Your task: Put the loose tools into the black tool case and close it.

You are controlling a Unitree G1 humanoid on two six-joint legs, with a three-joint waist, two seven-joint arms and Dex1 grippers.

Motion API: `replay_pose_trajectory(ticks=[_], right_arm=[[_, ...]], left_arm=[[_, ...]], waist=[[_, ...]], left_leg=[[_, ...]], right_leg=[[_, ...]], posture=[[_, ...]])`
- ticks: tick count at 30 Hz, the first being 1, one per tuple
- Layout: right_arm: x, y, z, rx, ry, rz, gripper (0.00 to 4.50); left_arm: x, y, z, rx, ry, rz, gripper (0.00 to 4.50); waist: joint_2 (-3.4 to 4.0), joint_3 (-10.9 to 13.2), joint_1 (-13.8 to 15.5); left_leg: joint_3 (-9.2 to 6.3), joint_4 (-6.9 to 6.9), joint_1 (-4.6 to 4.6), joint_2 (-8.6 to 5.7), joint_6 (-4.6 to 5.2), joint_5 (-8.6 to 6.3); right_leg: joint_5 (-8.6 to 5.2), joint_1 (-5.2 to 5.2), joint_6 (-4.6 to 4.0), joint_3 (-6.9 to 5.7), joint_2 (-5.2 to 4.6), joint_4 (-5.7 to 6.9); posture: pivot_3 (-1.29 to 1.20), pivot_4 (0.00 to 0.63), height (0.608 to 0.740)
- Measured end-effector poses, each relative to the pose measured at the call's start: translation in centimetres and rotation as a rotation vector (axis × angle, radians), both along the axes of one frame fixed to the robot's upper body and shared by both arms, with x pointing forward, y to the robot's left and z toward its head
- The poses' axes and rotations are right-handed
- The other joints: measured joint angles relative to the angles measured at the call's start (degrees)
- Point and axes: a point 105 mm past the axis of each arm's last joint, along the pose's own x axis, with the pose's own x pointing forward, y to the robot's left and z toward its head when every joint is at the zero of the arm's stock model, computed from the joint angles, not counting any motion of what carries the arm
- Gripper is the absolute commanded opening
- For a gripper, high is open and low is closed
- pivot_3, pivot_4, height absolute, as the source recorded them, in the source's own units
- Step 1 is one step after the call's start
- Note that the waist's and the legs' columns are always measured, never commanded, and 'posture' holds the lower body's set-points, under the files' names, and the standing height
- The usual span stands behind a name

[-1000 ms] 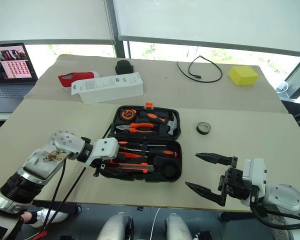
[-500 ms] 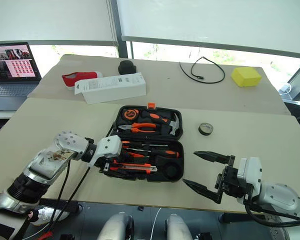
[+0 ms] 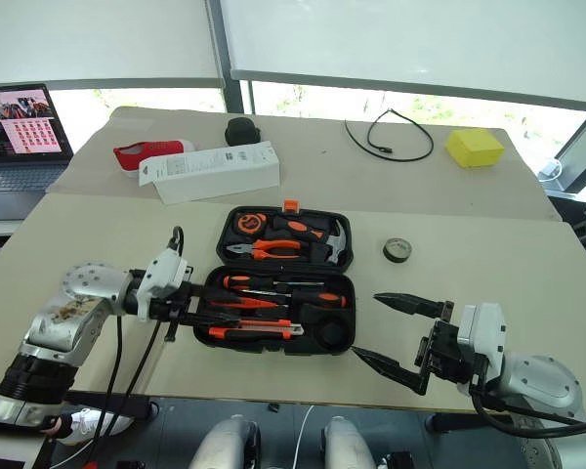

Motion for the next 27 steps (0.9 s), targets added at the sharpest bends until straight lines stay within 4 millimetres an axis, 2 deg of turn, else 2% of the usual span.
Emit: replay_pose_trajectory(ticks=[1,2,11,19,21,23,27], right_arm=[[0.0,0.0,0.0,0.001,0.001,-0.002,4.50],[0.0,0.0,0.0,0.002,0.001,-0.003,4.50],[0.2,0.0,-0.1,0.009,0.007,-0.014,4.50],[0.4,0.2,0.2,0.015,-0.003,-0.014,4.50],[0.5,0.2,0.2,0.020,-0.004,-0.019,4.50],[0.5,0.3,0.2,0.025,-0.004,-0.021,4.50],[0.6,0.4,0.1,0.029,-0.002,-0.018,4.50]], left_arm=[[-0.1,0.2,-0.4,0.007,0.001,0.000,0.19],[-0.2,0.2,-0.6,0.012,0.003,0.001,0.07],[0.4,-1.0,-2.2,0.043,-0.043,0.040,0.07],[0.4,-1.6,-3.5,0.110,-0.048,0.041,0.07],[0.3,-1.6,-3.7,0.107,-0.045,0.051,0.07],[0.2,-1.5,-4.6,0.120,-0.036,0.061,0.07],[0.0,-1.4,-5.0,0.113,-0.045,0.082,0.07]], waist=[[0.00,0.0,0.2],[0.00,0.0,0.3],[0.09,-0.1,0.3],[0.91,-0.7,0.3],[0.96,-0.8,0.3],[1.02,-0.8,0.2],[1.43,-1.3,0.1]], left_leg=[[0.00,0.01,-0.01,0.00,0.00,0.00],[0.00,0.03,-0.01,0.00,0.00,0.00],[0.01,0.05,0.15,0.01,0.00,0.00],[0.04,-0.09,0.87,0.00,0.00,-0.01],[0.07,-0.14,0.98,0.00,0.00,-0.01],[0.09,-0.18,1.02,0.00,0.00,-0.01],[0.13,-0.25,1.06,-0.01,0.00,-0.02]], right_leg=[[0.00,0.00,0.00,0.00,0.00,0.00],[0.00,0.00,0.00,0.00,-0.01,0.00],[0.00,0.11,0.00,0.01,0.00,0.06],[-0.11,0.89,0.16,0.02,-0.03,-0.20],[-0.35,0.96,0.41,0.06,-0.04,-0.20],[-0.39,0.95,0.39,0.10,-0.04,-0.18],[-0.41,0.96,0.41,0.17,-0.05,-0.20]], posture=[[0.00,0.150,0.740],[0.00,0.150,0.740],[0.00,0.150,0.740],[0.00,0.150,0.740],[0.00,0.150,0.740],[0.00,0.150,0.740],[0.00,0.150,0.740]])
